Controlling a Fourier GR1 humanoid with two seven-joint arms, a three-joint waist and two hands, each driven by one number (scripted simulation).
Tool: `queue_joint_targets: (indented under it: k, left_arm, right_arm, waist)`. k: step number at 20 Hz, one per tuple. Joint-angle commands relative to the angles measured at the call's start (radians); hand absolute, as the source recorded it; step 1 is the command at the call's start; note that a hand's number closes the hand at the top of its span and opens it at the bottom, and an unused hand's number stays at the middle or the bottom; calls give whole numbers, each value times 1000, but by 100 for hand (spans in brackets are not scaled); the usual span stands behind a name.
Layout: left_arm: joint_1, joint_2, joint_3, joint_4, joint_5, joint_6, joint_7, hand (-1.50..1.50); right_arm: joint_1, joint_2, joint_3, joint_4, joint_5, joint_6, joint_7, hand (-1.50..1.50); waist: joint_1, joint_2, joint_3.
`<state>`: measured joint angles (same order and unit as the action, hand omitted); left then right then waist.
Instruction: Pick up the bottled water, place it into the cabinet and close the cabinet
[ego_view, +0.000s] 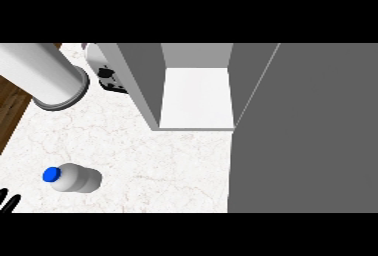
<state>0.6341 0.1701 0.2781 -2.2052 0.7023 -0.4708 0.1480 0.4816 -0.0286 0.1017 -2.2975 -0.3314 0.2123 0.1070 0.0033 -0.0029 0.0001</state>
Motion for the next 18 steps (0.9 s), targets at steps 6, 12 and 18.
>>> queue_joint_targets:
  k: [6, 12, 18]
  left_arm:
    - [89, -29, 110, 14, 59, -160, -42, -150]
    - [-94, -16, 197, 227, -3, -147, -88, -150]
    - [-206, 1, 234, 394, -109, -195, -145, -150]
  right_arm:
    - [158, 14, 66, -19, 77, 81, -106, -150]
    - [53, 0, -17, 59, 10, 85, -112, -150]
    - [33, 11, -9, 48, 22, 75, -116, -150]
  waist:
    - [-2, -2, 0]
    - [-5, 2, 0]
    - [-5, 2, 0]
